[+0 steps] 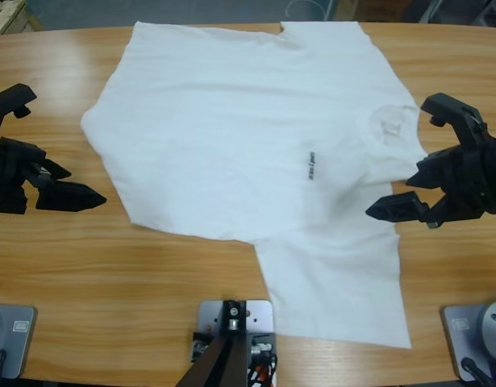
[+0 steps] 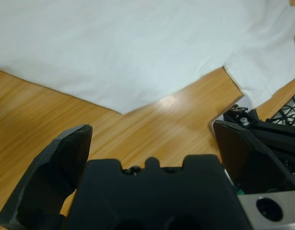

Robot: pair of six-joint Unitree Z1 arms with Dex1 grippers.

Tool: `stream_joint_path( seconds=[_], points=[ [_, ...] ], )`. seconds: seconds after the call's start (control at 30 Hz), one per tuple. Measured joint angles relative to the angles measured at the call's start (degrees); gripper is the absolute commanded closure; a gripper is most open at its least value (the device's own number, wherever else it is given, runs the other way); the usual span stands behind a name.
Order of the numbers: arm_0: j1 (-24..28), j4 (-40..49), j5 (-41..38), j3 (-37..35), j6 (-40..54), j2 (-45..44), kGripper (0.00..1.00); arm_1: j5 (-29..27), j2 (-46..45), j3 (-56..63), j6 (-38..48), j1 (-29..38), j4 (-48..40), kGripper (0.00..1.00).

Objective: Fold clothes

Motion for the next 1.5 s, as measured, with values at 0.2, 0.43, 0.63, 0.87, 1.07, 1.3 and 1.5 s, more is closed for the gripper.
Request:
stream_joint_path(
  seconds=[0.2, 0.43, 0.63, 0.87, 1.07, 1.3, 1.5],
  points=[
    [0.0, 0.0, 0.0, 0.0, 0.0, 0.0, 0.0, 0.0, 0.0, 0.0, 0.0, 0.0, 0.0, 0.018],
    [0.0, -0.01, 0.0, 0.0, 0.0, 0.33, 0.0, 0.0, 0.0, 0.0, 0.0, 0.0, -0.02, 0.018],
    [4.15, -0.33, -0.53, 0.39, -6.48, 1.52, 0.0, 0.0, 0.0, 0.0, 0.0, 0.0, -0.03, 0.018],
    [11.54, -11.97, -5.78, 12.09, -17.1, 2.73, 0.0, 0.0, 0.04, 0.0, 0.0, 0.02, -0.03, 0.018],
    [17.9, -23.4, -10.37, 21.11, -20.73, 5.88, 0.0, 0.0, 0.21, 0.07, 0.0, 0.02, -0.03, 0.018],
    [19.06, -32.61, -15.05, 23.16, -20.87, 13.95, 0.0, 0.0, 0.34, 0.08, 0.0, 0.02, -0.03, 0.018],
    [19.12, -40.36, -20.12, 23.03, -20.87, 21.8, 0.0, 0.0, 0.65, 0.08, -0.01, 0.02, -0.03, 0.018]
  ],
)
